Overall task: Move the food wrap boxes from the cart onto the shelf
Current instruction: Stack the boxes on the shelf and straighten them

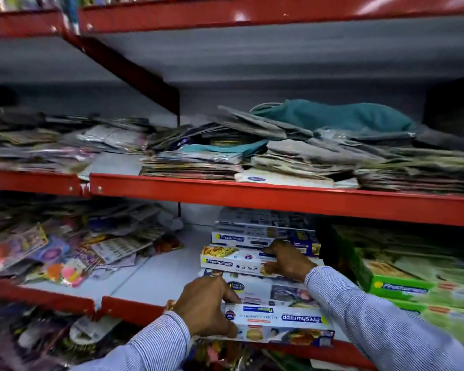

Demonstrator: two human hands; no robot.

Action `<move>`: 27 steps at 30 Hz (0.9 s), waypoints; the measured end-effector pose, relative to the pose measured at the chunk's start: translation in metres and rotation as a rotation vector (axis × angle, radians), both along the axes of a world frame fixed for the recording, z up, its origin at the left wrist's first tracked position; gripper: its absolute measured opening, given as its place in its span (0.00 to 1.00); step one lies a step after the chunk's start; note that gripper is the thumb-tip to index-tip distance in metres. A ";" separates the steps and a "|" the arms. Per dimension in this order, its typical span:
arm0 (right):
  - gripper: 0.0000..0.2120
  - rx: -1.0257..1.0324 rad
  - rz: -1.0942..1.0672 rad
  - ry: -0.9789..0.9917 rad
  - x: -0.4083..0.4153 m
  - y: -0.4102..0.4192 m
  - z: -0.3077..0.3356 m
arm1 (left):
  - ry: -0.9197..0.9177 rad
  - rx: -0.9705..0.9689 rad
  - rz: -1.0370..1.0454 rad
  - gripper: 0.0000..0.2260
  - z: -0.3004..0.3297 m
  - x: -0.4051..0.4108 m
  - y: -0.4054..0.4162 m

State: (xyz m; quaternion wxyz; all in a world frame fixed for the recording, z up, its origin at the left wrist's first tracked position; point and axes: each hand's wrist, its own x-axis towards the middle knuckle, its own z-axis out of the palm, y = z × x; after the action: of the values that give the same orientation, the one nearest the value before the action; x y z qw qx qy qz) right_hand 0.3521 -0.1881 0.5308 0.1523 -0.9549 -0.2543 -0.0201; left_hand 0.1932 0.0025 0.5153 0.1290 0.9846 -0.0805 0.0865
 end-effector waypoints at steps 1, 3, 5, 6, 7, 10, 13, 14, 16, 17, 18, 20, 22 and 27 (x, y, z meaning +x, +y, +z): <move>0.29 -0.003 -0.009 0.003 0.006 0.002 -0.005 | 0.004 0.002 -0.001 0.27 -0.002 0.004 0.001; 0.29 0.015 -0.024 -0.018 0.017 0.004 -0.013 | 0.011 0.002 -0.007 0.27 -0.005 0.010 0.004; 0.27 0.028 -0.023 -0.059 0.026 0.004 -0.017 | 0.020 -0.002 -0.008 0.27 -0.007 0.015 0.007; 0.26 0.028 -0.007 -0.086 0.030 0.004 -0.018 | 0.018 0.001 -0.004 0.27 -0.008 0.018 0.009; 0.25 0.032 0.004 -0.108 0.032 0.004 -0.017 | 0.017 0.001 0.007 0.26 -0.008 0.020 0.009; 0.17 0.054 0.024 -0.177 0.028 0.004 -0.012 | 0.008 -0.007 0.027 0.25 -0.006 0.028 0.009; 0.11 0.062 0.027 -0.204 0.025 0.002 -0.007 | 0.012 -0.016 0.010 0.26 0.000 0.044 0.009; 0.10 0.073 0.027 -0.199 0.025 0.000 -0.005 | 0.010 -0.015 0.006 0.26 0.003 0.051 0.009; 0.08 0.110 0.035 -0.209 0.027 -0.004 -0.001 | -0.004 -0.013 -0.002 0.25 0.009 0.067 0.008; 0.07 0.122 0.037 -0.209 0.027 -0.007 0.002 | -0.015 -0.018 -0.006 0.25 0.013 0.074 0.007; 0.07 0.120 0.035 -0.210 0.025 -0.009 0.005 | -0.026 -0.031 -0.013 0.24 0.016 0.082 0.006; 0.08 0.110 0.030 -0.233 0.021 -0.013 0.009 | -0.024 -0.070 -0.017 0.24 0.021 0.097 0.004; 0.10 0.093 0.026 -0.261 0.018 -0.016 0.009 | -0.028 -0.101 -0.013 0.24 0.022 0.111 0.000; 0.18 0.027 0.028 -0.205 0.011 -0.024 -0.017 | -0.141 -0.071 -0.040 0.23 0.005 0.128 -0.013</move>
State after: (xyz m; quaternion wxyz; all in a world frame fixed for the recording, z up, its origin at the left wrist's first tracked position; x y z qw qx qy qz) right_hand 0.3629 -0.2118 0.5141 0.1386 -0.9420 -0.2817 -0.1189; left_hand 0.3210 -0.0104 0.5203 0.1594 0.9691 -0.1059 0.1558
